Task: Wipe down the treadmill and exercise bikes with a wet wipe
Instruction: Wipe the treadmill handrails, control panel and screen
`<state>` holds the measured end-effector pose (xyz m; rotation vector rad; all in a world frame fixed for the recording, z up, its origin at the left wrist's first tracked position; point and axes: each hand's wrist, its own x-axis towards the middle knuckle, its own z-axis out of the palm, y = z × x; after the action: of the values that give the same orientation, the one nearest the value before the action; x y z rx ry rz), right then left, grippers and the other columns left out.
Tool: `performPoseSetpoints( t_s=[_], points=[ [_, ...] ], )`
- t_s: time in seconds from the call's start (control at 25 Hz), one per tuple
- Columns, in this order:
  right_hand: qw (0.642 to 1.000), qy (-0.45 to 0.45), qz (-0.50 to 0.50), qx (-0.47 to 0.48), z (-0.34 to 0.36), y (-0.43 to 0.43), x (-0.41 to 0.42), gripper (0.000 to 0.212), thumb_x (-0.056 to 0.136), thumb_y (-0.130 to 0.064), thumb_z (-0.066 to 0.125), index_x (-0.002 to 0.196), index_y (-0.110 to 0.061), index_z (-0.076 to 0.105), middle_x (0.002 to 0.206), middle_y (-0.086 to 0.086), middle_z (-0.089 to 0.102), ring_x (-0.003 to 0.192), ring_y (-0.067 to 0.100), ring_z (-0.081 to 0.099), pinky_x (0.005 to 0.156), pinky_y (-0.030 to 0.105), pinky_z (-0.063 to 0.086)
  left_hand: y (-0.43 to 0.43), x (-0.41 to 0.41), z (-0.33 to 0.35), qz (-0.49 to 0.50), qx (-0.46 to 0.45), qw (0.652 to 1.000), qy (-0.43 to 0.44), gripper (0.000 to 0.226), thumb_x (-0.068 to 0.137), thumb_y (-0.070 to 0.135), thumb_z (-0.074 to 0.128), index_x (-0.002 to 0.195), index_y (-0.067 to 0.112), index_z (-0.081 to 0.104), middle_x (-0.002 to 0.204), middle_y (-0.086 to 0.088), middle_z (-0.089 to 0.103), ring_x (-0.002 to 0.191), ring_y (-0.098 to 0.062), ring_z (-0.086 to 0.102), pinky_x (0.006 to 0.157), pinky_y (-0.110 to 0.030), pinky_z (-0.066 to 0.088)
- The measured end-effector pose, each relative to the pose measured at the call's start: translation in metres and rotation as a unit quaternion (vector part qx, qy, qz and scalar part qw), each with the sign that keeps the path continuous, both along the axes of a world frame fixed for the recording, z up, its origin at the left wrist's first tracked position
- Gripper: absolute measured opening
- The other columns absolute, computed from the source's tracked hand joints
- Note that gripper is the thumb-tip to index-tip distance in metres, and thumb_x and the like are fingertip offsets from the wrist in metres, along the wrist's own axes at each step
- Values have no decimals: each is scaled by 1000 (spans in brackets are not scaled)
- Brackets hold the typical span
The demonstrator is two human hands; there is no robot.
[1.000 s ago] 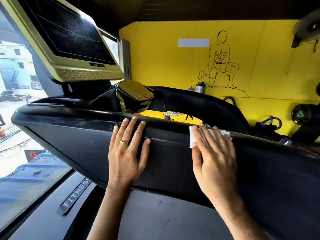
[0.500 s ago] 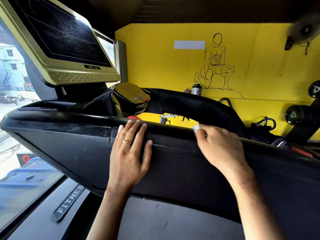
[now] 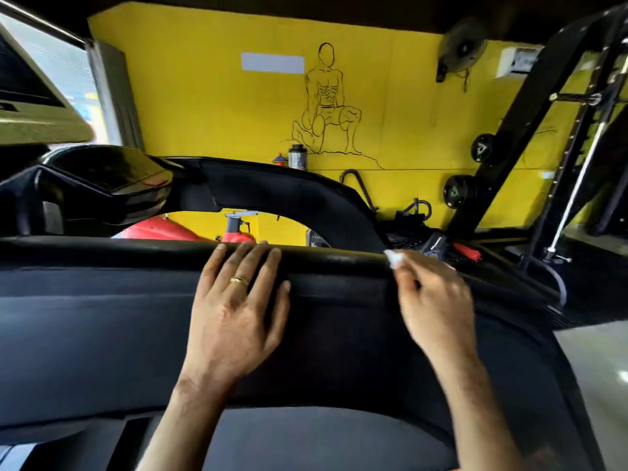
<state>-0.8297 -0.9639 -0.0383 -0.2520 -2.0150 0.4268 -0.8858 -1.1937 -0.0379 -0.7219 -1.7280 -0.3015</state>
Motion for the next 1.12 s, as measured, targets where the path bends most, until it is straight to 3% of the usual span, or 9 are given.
performPoseSetpoints(
  t_s=[0.12,0.28,0.4,0.56,0.64,0.8,0.96,1.04,1.12],
  points=[
    [996,18,-53,-75,-14,32,3,42,88,-26,34,98,-10,71,101,8,70,97,33,63,90,42,46,38,5,-2,-17,-23,1000,-10,38,92,24,47,110,-2,67,116,-19,65,109,-35,62,99,-51,41],
    [995,58,64,47,-21,-48,-5,38,95,-22,37,120,-13,65,128,7,61,123,32,52,108,53,32,51,6,-8,-8,-28,1000,-4,38,92,23,46,111,-3,67,118,-20,64,110,-36,61,100,-51,40],
    [985,92,110,96,-48,-24,5,37,99,-22,39,130,-13,57,140,6,50,135,28,39,110,54,29,57,8,-11,-7,-14,1000,-1,37,93,22,46,111,-4,67,119,-20,63,111,-36,60,100,-52,40],
    [977,176,-10,-121,-92,69,12,38,101,-22,38,129,-1,54,142,13,44,137,35,33,106,62,28,92,17,-14,-35,-47,998,8,36,93,20,48,112,-4,66,122,-20,62,114,-36,59,100,-51,41],
    [979,171,-9,-111,-79,61,9,37,99,-21,39,125,-2,59,137,13,51,133,35,40,107,60,29,114,20,-14,-48,-73,996,7,36,92,20,48,112,-3,66,121,-20,62,113,-34,60,100,-49,40],
    [987,83,124,53,-39,58,5,33,97,-21,41,118,-13,65,125,5,62,121,24,54,107,46,36,144,20,-14,-44,-86,995,-5,36,91,21,48,110,-3,67,117,-20,65,108,-35,62,99,-48,41],
    [994,61,47,-73,-69,165,18,32,95,-19,39,102,-12,69,106,2,69,101,22,63,93,43,47,174,26,-20,-38,-83,996,-19,36,90,21,51,111,-3,67,117,-21,64,110,-36,61,97,-50,44],
    [987,41,-3,-157,-77,192,30,35,91,-21,36,98,-13,69,104,2,69,98,25,63,95,29,42,196,31,-24,-48,-99,994,-22,35,89,21,52,111,-2,67,117,-21,65,110,-35,61,96,-50,44],
    [993,28,13,-112,-74,179,24,34,91,-19,36,98,-13,69,103,1,69,99,24,61,93,26,36,223,35,-27,-60,-133,989,-21,34,89,21,52,109,-1,68,115,-20,65,108,-34,62,96,-49,45]
  ],
)
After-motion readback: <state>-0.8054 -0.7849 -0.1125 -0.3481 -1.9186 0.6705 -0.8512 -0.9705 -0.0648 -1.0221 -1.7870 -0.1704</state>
